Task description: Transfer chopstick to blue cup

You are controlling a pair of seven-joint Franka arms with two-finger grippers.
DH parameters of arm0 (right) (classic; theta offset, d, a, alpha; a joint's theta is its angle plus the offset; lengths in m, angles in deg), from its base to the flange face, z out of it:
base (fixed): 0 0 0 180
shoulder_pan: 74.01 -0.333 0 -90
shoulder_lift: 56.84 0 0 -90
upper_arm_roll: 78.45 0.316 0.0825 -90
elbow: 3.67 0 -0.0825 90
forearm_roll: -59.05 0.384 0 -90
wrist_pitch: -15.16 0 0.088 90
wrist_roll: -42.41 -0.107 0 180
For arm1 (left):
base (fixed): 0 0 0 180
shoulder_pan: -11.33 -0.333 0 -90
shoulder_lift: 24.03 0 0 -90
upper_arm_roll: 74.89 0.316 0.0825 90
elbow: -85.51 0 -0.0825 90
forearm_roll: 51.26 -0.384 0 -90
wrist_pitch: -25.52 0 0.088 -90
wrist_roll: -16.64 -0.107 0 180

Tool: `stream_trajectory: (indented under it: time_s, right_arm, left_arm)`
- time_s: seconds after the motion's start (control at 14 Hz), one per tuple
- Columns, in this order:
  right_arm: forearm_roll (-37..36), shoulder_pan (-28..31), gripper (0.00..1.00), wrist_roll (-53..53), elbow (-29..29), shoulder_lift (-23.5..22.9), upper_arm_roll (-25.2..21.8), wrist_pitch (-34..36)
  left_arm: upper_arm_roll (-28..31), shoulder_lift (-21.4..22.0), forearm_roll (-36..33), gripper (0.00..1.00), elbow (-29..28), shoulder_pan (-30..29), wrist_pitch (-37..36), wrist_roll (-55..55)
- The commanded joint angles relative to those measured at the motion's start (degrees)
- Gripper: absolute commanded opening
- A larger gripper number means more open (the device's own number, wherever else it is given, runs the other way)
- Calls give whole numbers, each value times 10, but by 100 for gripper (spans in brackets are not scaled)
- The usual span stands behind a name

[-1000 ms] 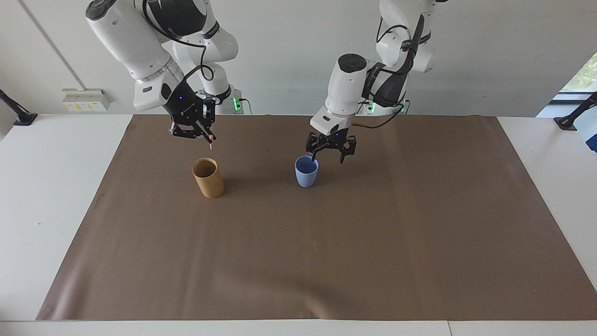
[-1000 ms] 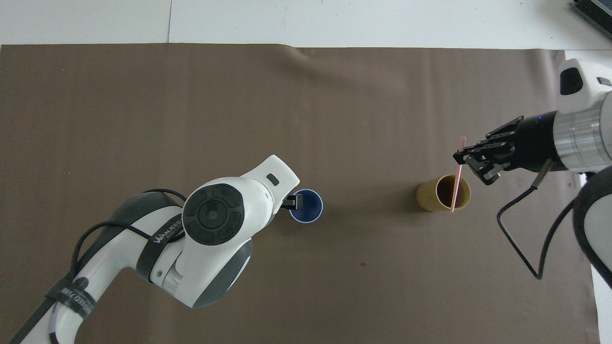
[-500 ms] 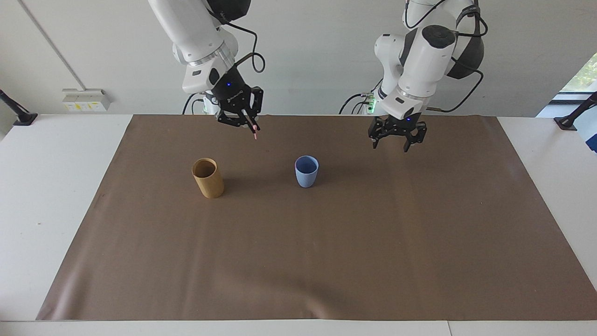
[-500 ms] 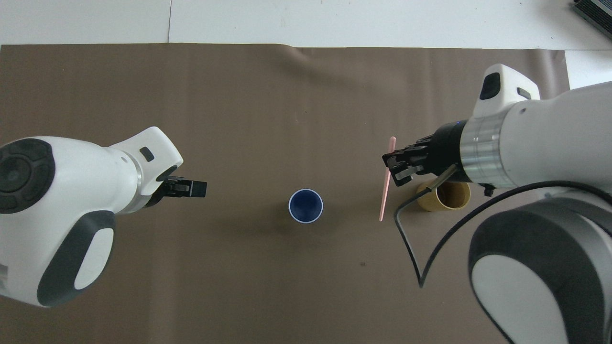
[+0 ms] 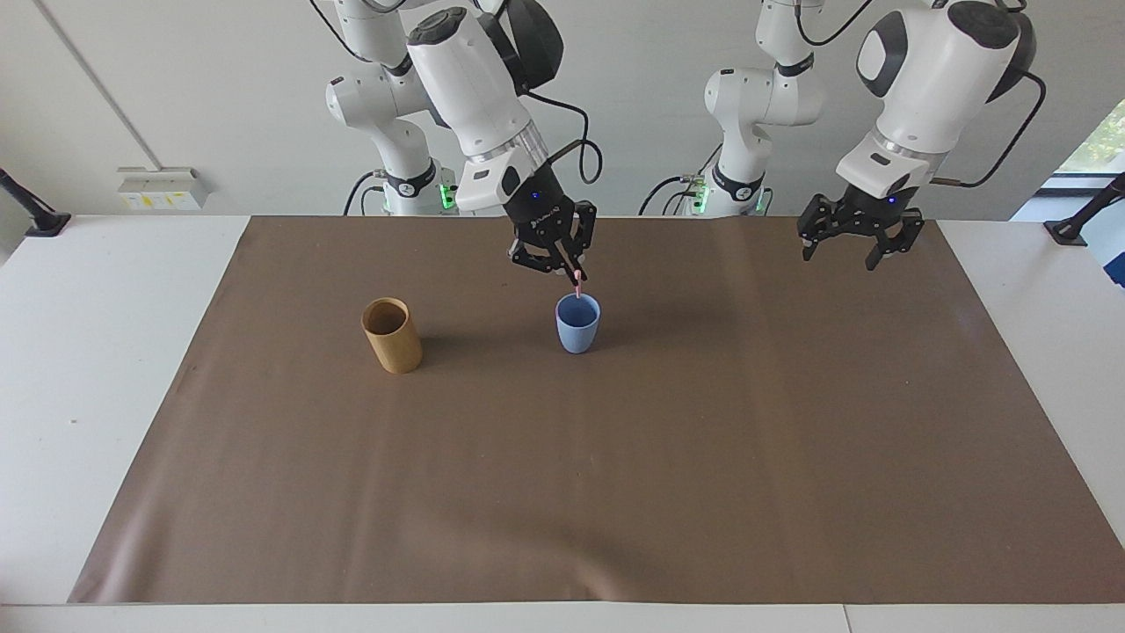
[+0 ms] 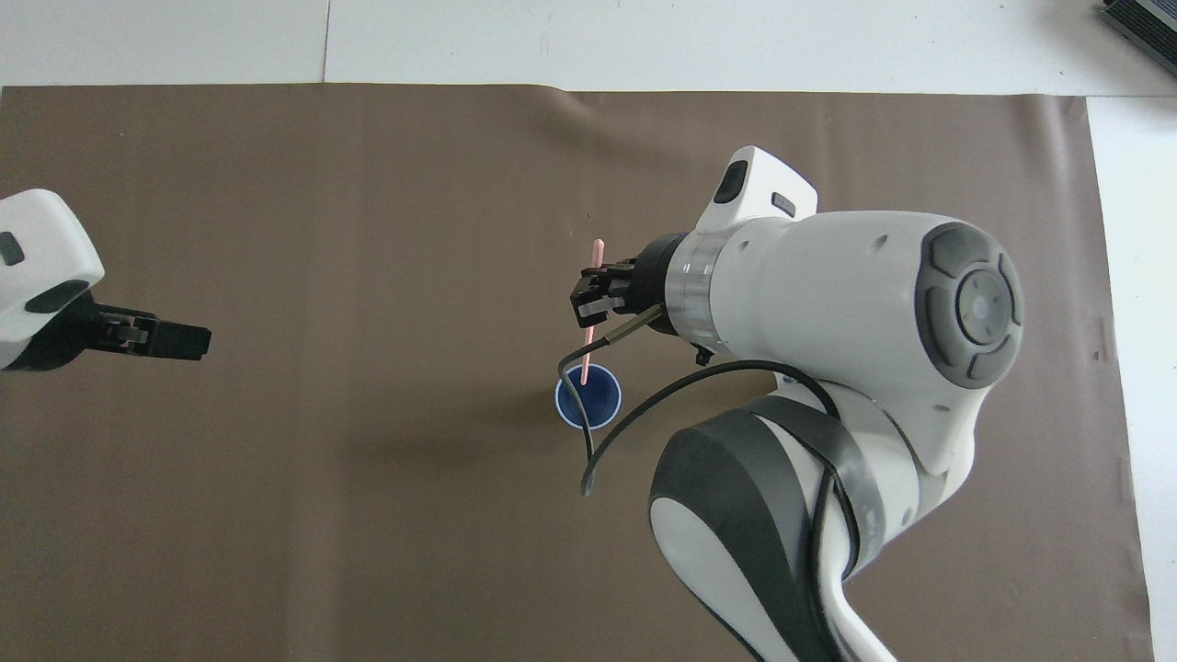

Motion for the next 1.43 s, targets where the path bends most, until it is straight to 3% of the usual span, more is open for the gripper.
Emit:
stream_trajectory:
  time_s: [0.0,0.14,0.57,0.71,0.79,0.93,1.0,1.07,1.36]
  right_arm:
    - [-6,-8,0,-8,14,-2,-3,-17]
    - [-9,-9,0,-7,37,0,-3,-19]
    - [-17,-11,1,1,80,8,-3,-20]
    - [-21,-12,17,1,84,5,-2,-20]
    - [-22,-12,21,1,84,5,-2,-19]
    - [-22,-12,43,1,90,5,-2,-19]
    - [-22,-15,75,0,89,3,-2,-20]
    - [-22,-17,100,-2,88,2,-3,-20]
    - [-55,-9,100,-19,58,-4,-10,-16]
  left_arm:
    - [-7,-58,-10,100,129,-24,-84,-16]
    - [-7,-69,-10,100,169,-26,-127,-16]
    - [-5,-63,-9,100,166,-34,-126,-22]
    - [-5,-66,-15,100,172,-34,-142,-23]
    - [-5,-67,-31,100,172,-34,-145,-23]
    - [-4,-60,-30,100,164,-39,-137,-22]
    - [-5,-60,-28,100,162,-48,-138,-23]
    - [-5,-60,-27,100,161,-47,-137,-21]
    - [-4,-59,-27,100,161,-54,-142,-23]
